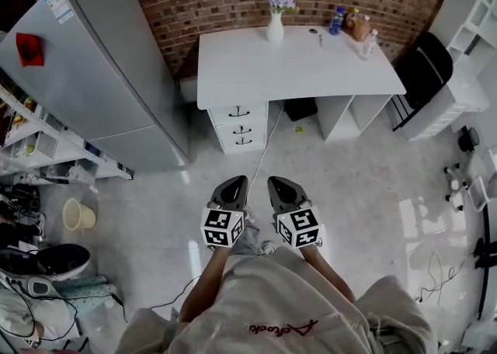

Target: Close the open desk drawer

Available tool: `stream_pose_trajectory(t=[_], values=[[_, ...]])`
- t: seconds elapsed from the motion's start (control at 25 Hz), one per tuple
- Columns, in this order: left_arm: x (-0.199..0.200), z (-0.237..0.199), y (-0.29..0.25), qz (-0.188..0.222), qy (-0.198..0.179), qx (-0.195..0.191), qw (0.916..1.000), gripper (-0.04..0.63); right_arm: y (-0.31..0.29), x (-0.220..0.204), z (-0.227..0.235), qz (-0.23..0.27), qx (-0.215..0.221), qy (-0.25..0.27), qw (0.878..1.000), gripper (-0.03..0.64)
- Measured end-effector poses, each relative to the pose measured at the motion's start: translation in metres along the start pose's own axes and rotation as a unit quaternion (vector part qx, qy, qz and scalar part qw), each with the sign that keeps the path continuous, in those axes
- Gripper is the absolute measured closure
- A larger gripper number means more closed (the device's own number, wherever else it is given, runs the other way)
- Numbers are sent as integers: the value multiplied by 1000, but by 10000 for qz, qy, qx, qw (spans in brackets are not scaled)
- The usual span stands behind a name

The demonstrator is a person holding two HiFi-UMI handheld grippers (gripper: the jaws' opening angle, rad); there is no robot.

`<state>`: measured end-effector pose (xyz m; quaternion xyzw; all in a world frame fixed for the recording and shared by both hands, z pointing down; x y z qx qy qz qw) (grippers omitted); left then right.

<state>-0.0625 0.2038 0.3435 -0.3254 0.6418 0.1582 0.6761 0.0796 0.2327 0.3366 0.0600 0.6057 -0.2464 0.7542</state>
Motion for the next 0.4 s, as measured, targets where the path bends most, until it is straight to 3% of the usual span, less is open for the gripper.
stream_pose_trajectory(t=[0.4], values=[[-7,23,13,4,-45,27,10000,583,19,0,-5,115,91,31,9999,600]])
Point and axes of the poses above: the fingertips, and each gripper's own axes: y backward along the fingers, z to its right, x out of its top, the point moved 7 cm from there along y, backward along the fingers, and after that the axes turned 7 degrees about -y, right-handed, at the moved point
